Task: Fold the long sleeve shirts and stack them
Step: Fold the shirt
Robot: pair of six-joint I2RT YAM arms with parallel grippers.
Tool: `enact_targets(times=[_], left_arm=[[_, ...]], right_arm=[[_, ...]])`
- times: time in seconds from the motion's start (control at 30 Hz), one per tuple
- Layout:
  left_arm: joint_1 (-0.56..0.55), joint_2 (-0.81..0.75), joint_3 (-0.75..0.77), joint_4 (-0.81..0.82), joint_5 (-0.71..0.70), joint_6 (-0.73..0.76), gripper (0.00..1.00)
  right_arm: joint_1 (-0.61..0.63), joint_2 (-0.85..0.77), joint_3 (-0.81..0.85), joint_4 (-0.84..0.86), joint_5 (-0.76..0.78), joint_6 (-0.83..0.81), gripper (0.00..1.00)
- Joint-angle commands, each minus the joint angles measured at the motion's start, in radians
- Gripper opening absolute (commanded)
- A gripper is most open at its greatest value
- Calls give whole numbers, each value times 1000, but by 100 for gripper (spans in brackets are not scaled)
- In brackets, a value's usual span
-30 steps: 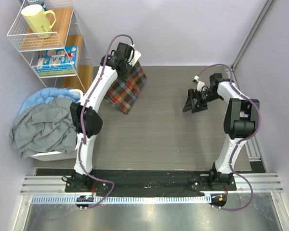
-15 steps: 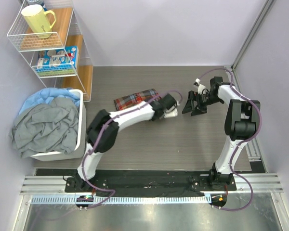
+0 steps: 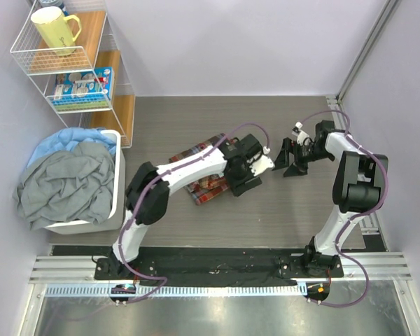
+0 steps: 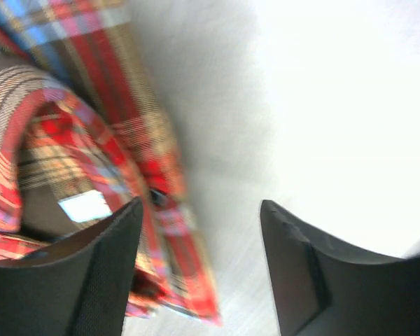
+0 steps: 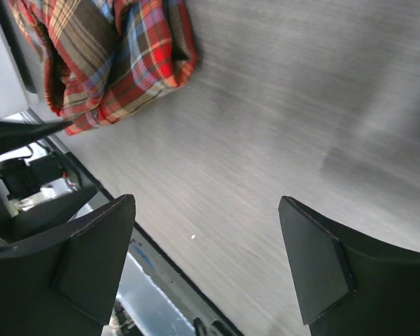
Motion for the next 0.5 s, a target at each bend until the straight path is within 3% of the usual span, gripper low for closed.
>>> enact_targets(times=[0.0, 0.07, 0.17, 0.2, 0.3, 0.47], left_arm=[[149, -223, 16, -20, 383, -41, 70], [228, -238, 3, -38, 484, -43, 69], [345, -197, 67, -123, 437, 151, 66], [384, -158, 91, -196, 434, 297, 63], [423, -93, 99, -219, 336, 447, 56], [426, -51, -61, -148, 238, 489, 47]], right_arm=[[4, -81, -63, 80, -51, 99, 89], [6, -97, -103, 103, -84, 148, 88], [7, -115, -160, 178, -111, 244, 84], [9, -115, -171, 213, -124, 258, 83], [18, -98, -191, 245, -141, 300, 77], [18, -83, -194, 244, -155, 320, 73]])
